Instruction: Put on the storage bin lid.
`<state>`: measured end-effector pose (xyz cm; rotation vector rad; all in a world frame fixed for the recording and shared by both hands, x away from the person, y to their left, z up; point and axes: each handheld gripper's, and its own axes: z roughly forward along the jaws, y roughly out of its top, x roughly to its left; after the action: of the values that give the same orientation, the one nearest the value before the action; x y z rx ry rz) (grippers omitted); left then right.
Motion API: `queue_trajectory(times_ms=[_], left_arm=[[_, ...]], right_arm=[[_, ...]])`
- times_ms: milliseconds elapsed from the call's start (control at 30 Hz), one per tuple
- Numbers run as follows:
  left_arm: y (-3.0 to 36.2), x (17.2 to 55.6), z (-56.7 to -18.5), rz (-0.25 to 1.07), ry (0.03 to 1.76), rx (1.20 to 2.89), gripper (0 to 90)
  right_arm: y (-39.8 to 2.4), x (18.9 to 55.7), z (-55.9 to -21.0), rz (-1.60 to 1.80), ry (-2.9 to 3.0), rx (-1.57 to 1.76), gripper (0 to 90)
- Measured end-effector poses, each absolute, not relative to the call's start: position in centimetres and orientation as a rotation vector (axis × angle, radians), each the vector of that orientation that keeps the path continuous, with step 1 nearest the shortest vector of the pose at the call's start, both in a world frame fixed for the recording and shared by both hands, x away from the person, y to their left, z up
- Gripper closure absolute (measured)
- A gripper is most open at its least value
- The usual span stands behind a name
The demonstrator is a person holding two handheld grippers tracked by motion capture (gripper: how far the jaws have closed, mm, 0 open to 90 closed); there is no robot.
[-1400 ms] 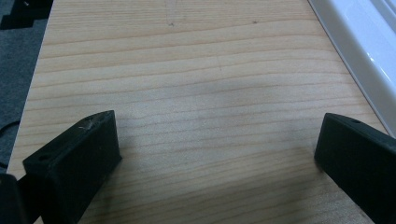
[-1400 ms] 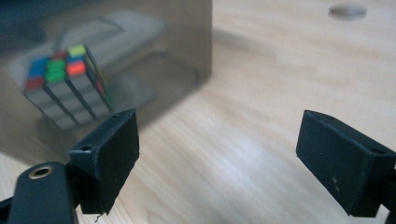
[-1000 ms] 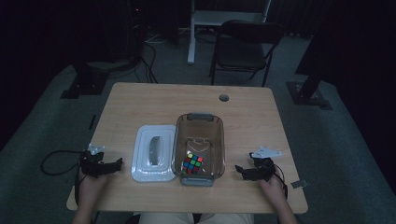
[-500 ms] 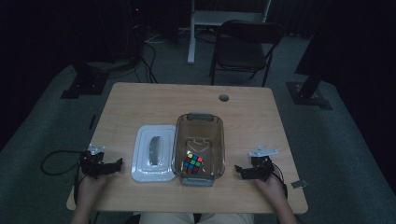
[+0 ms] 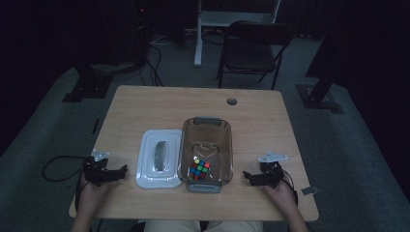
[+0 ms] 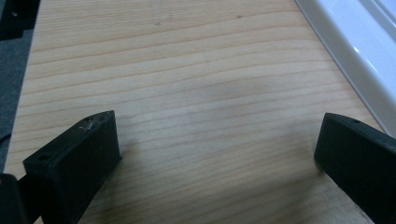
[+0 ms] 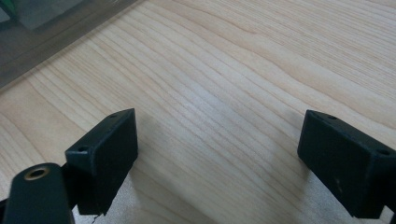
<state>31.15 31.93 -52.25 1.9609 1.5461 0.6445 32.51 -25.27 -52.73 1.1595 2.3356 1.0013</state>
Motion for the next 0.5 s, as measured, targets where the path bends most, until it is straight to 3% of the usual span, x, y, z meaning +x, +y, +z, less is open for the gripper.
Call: queue_trajectory(times_ms=[500], left_arm=[[29.3, 31.0, -49.9, 0.498, 1.498, 1.946, 0.8]], right_arm=[[-25.3, 32.5, -52.7, 1.001, 2.335, 1.160, 11.7]])
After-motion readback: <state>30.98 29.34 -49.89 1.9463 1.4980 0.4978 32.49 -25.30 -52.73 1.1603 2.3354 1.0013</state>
